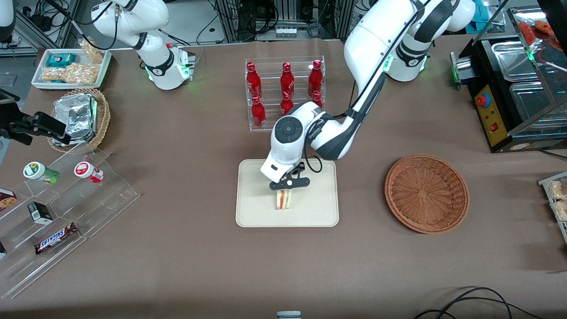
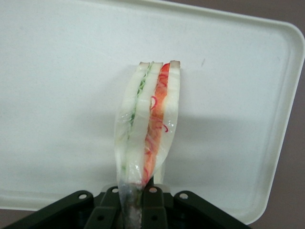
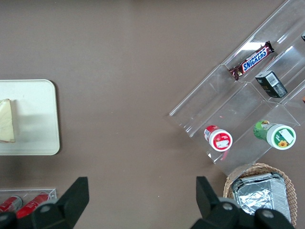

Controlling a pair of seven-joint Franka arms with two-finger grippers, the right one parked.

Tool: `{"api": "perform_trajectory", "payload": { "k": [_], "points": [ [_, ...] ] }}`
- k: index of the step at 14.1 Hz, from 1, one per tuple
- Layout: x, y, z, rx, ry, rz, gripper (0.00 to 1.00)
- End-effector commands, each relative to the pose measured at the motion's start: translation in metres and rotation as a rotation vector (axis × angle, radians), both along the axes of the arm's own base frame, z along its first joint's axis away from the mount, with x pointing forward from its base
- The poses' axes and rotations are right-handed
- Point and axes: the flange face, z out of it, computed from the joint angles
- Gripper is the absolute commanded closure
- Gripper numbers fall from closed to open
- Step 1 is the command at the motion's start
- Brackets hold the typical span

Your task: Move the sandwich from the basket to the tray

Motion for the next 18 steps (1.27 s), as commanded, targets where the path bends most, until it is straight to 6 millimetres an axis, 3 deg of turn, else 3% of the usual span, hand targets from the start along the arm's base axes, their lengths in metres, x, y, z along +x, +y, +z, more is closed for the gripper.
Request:
{"api": "perform_trajectory", "payload": {
  "k": [1, 2, 3, 6, 10, 13, 15, 17, 18],
  "points": [
    [0.002, -0.006, -0.002, 0.010, -0.019, -0.021, 0.86],
    [0.002, -0.006, -0.002, 0.009, -0.020, -0.016, 0.66],
    [0.000, -0.008, -0.001, 0.009, -0.019, -0.010, 0.01],
    [0.001, -0.007, 0.009, 0.008, -0.033, -0.023, 0.00],
    [-0.001, 0.010, 0.099, 0.002, -0.068, -0.004, 0.00],
    [-0.005, 0.040, 0.171, 0.054, -0.052, 0.024, 0.00],
    [-0.001, 0.074, 0.217, 0.085, -0.047, 0.080, 0.00],
    [-0.004, 0.099, 0.243, 0.117, -0.024, 0.112, 0.00],
    [0.001, 0.111, 0.247, 0.126, -0.016, 0.130, 0.00]
  ]
}}
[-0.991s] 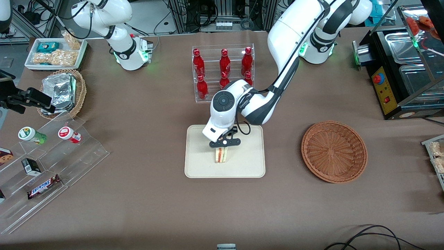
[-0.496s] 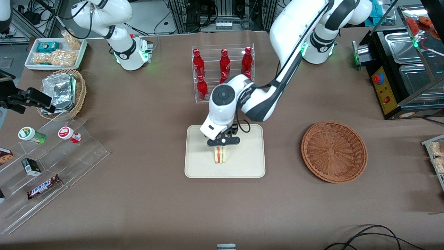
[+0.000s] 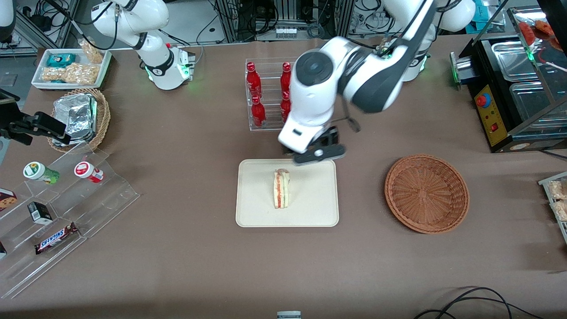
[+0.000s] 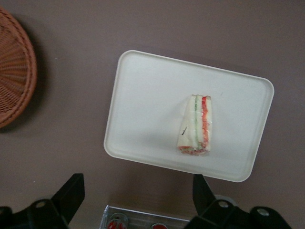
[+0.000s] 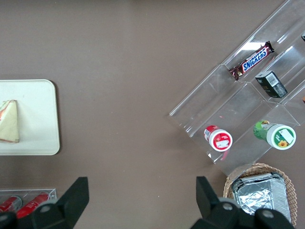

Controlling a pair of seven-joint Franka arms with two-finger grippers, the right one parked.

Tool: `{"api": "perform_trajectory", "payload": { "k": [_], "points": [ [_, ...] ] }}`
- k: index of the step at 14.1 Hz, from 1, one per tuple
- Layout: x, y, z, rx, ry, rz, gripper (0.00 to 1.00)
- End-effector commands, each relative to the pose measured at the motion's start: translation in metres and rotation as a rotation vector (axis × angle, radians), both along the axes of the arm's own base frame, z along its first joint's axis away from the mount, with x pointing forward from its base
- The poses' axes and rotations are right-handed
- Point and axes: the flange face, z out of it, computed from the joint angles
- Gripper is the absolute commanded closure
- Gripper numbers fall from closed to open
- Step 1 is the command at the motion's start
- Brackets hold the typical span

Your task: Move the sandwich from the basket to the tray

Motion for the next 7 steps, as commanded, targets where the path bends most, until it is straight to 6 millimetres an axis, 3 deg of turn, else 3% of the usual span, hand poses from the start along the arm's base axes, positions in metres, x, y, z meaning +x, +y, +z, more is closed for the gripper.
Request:
{"api": "perform_trajectory", "payload": {
  "k": [1, 4, 7],
  "points": [
    [0.005, 0.035, 0.006, 0.039, 0.031, 0.057, 0.00],
    [0.020, 0.086, 0.009, 0.065, 0.071, 0.122, 0.00],
    [0.018, 0.151, 0.006, 0.081, 0.114, 0.100, 0.00]
  ]
}}
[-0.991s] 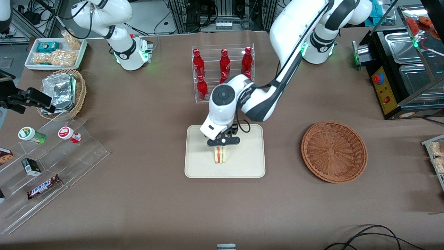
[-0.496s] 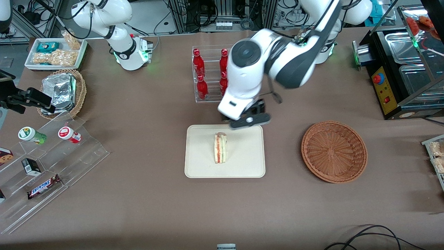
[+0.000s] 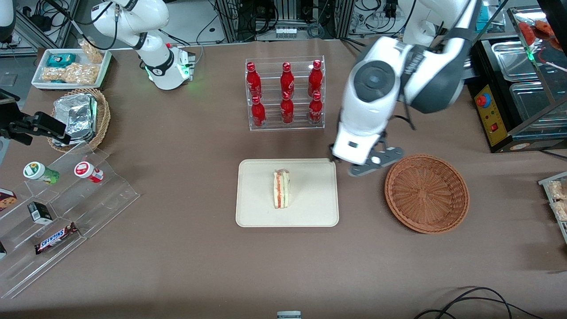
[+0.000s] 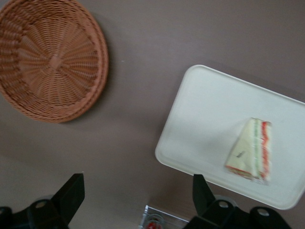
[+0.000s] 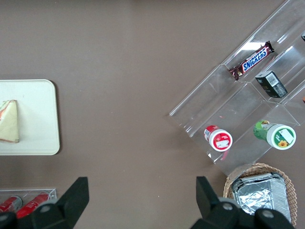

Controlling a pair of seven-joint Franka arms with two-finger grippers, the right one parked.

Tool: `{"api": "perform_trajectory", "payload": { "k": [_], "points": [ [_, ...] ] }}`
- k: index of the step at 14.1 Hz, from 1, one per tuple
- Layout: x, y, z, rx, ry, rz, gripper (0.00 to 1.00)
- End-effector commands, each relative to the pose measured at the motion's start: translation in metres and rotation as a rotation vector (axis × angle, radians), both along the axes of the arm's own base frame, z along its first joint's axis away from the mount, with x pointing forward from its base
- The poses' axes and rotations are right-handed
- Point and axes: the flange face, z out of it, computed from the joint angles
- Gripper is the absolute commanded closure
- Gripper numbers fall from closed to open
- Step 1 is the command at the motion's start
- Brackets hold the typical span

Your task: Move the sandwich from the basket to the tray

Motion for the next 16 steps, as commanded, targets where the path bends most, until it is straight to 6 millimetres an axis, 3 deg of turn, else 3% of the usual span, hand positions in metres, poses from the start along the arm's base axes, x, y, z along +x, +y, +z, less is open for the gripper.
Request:
{"api": "perform_trajectory", "payload": {
  "k": [1, 4, 9, 13, 16],
  "points": [
    [-0.018, 0.067, 0.012, 0.006, 0.042, -0.046, 0.00],
    [-0.024, 0.131, 0.026, -0.007, 0.065, -0.083, 0.00],
    [-0.031, 0.220, 0.060, -0.035, 0.126, -0.154, 0.00],
    [-0.039, 0.260, 0.085, -0.061, 0.114, -0.234, 0.00],
    [-0.032, 0.267, 0.091, -0.066, 0.077, -0.345, 0.00]
  ]
}}
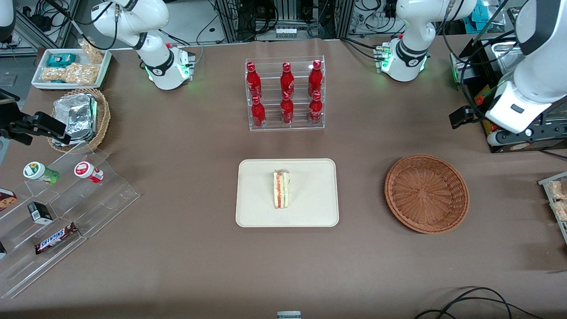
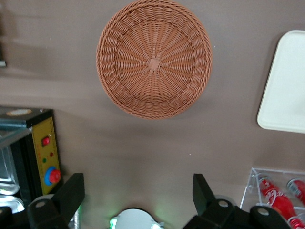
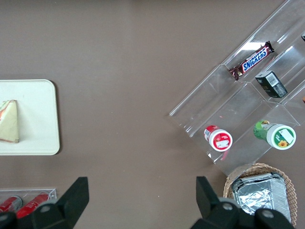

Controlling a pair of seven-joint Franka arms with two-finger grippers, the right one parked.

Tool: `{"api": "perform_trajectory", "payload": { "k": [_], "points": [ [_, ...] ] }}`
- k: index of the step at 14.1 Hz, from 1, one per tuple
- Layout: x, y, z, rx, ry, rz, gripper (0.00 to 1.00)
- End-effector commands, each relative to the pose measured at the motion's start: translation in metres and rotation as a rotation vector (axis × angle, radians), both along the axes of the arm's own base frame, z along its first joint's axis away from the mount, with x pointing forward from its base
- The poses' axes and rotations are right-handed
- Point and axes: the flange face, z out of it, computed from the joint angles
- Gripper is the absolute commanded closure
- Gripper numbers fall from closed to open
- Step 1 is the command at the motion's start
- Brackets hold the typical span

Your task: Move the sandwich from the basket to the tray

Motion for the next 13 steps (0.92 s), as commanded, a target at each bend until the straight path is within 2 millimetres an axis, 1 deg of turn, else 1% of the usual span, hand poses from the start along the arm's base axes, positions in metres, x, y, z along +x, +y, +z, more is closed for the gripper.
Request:
{"api": "perform_trajectory", "payload": {
  "k": [1, 3, 4, 7, 10, 13],
  "points": [
    [0.000, 0.001, 0.006, -0.012, -0.041, -0.087, 0.00],
    [0.007, 0.012, 0.009, -0.017, -0.082, -0.077, 0.00],
    [0.010, 0.014, 0.014, -0.021, -0.106, -0.093, 0.00],
    [0.016, 0.032, 0.020, -0.041, -0.124, -0.135, 0.00],
    [0.017, 0.032, 0.023, -0.045, -0.130, -0.128, 0.00],
    [0.017, 0.027, 0.026, -0.092, -0.138, -0.116, 0.00]
  ]
}}
